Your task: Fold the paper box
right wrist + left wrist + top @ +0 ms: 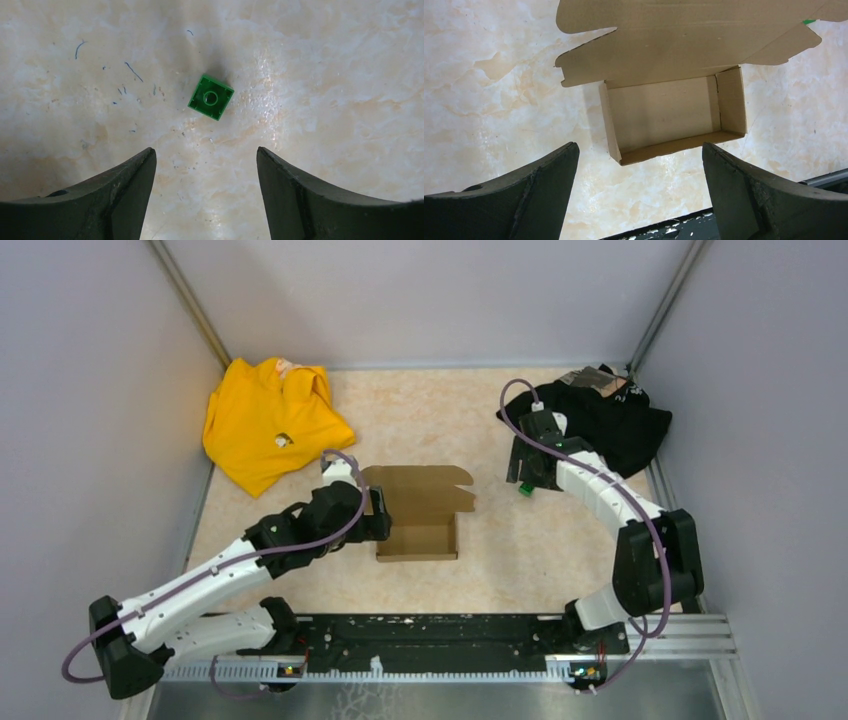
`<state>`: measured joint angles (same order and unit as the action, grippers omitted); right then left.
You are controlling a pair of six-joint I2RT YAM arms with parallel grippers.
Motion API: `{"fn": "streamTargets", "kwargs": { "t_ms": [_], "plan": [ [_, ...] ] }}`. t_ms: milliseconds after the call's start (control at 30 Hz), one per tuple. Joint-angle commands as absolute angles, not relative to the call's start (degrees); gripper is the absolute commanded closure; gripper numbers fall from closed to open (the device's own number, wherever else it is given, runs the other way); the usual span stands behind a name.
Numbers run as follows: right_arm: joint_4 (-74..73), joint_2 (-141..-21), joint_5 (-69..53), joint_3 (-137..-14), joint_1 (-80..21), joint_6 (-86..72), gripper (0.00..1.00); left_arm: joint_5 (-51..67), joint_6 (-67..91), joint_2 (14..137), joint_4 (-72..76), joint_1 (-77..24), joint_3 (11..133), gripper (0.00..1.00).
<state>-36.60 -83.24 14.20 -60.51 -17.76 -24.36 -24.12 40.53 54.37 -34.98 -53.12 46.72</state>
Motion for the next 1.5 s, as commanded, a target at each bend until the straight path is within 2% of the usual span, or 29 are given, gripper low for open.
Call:
{"fn": "streamTargets", "kwargs": {
  "t_ms": [0,233,500,633,1300,1367,1467],
  "plan": [
    [-31.45,-84.47,16.27,-58.86,-17.69,-29.06,0.29,-23.65,41.04,52.32,-36.77,-52.91,46.02,0.02],
    [-29.21,-86.31,17.94,-56.95,-17.67,-33.32,0.38,-23.99,40.85,50.12,-38.09,-52.91,45.63,0.02],
    [-27.21,-89.86,18.94,-56.84,-17.67,-36.97,0.4,-24.41,40.95,48.42,-39.63,-52.91,45.44,0.02],
    [-26.6,-91.22,19.38,-56.86,-17.7,-37.98,0.46,-24.86,41.1,47.69,-40.25,-52.91,45.24,0.02],
    [-24.43,-97.05,19.71,-58.55,-15.57,-37.56,0.49,-25.09,41.99,46.7,-41.57,-52.91,45.21,0.02],
    [-24.16,-97.24,19.44,-58.7,-15.42,-37.14,0.66,-25.16,42.24,46.55,-41.65,-52.91,45.35,0.02],
    [-24.21,-96.89,19.44,-58.64,-15.38,-36.4,0.78,-25.14,42.4,46.5,-41.96,-52.91,45.68,0.02]
  ]
}}
